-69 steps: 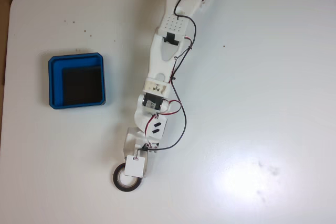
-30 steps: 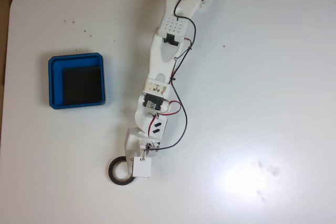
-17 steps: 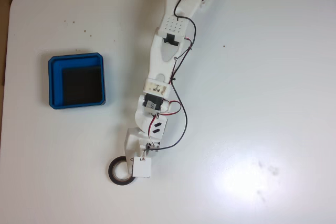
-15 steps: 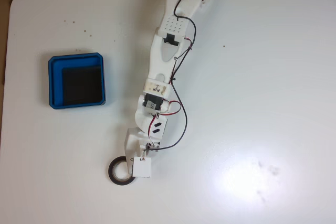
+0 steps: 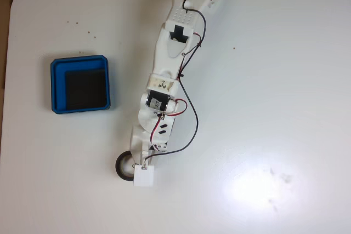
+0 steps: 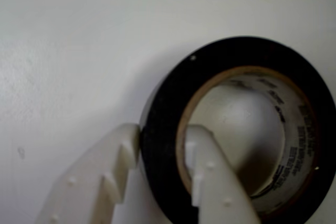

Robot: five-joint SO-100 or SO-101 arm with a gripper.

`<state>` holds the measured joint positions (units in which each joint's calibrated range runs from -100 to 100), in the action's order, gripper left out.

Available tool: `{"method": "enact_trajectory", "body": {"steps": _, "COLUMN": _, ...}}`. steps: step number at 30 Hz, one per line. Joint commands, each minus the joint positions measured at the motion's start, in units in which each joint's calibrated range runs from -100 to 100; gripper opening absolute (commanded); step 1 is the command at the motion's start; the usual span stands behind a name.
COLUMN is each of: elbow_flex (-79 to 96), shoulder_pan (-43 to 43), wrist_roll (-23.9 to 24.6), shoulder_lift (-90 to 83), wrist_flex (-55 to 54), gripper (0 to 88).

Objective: Pick the black tape roll and drop it in the blue box

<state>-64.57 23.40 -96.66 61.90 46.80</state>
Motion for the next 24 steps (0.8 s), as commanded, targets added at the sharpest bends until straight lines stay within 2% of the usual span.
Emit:
{"method": "enact_trajectory", "body": {"steps": 1, "elbow_flex": -3.5, "shoulder_pan": 0.6, "wrist_roll": 2.9, "shoulder_lift": -8.1, "wrist_flex": 5.3, "gripper": 0.5}}
{"method": "enact_trajectory", "body": {"steps": 12, "elbow_flex": -3.5, "shoulder_pan": 1.4, "wrist_roll": 4.2, "shoulder_lift": -20.0, "wrist_flex": 21.0, "gripper": 0.5}}
{"method": "enact_trajectory", "body": {"steps": 14, "elbow_flex": -3.5, "shoulder_pan": 2.7, "wrist_roll": 6.9, "shoulder_lift": -22.5, "wrist_flex": 23.2, "gripper": 0.5}}
{"method": "enact_trajectory", "body": {"steps": 19, "elbow_flex": -3.5, "shoulder_pan": 7.0, "wrist_roll": 17.2, "shoulder_lift": -28.4, "wrist_flex": 26.6, "gripper": 0.5}}
{"method": "enact_trajectory", "body": {"steps": 21, "elbow_flex": -3.5, "shoulder_pan": 9.3, "wrist_roll": 19.3, "shoulder_lift": -29.8, "wrist_flex": 27.0, "gripper": 0.5}}
{"method": "enact_trajectory", "body": {"steps": 24, "elbow_flex": -3.5, "shoulder_pan": 12.8, "wrist_roll": 19.7, "shoulder_lift": -30.7, "wrist_flex": 27.1, "gripper": 0.5}}
